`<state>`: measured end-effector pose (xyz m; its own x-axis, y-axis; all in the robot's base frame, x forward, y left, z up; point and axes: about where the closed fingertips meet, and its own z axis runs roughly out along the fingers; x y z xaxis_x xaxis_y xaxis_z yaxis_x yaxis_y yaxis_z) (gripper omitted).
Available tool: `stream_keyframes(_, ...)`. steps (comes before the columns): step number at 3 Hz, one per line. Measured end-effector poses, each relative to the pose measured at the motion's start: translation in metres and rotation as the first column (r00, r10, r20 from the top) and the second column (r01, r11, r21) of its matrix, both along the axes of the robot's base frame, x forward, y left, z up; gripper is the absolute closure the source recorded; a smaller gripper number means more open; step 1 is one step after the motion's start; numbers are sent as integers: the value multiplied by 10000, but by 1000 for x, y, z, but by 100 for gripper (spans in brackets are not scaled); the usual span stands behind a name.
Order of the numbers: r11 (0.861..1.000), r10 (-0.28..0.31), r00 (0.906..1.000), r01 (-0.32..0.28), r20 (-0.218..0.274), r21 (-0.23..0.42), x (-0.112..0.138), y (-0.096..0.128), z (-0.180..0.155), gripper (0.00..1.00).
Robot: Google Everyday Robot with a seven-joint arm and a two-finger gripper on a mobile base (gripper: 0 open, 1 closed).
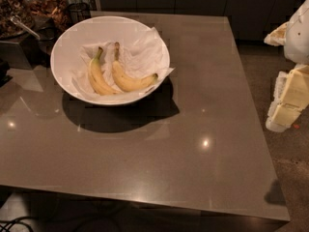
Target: Pick banana from white bowl
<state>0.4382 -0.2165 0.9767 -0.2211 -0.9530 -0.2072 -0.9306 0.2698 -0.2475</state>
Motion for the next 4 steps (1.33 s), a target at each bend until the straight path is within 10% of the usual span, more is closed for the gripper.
stream_keyframes(4,9774,-805,9956,885,489,-1921,-5,39,12,0)
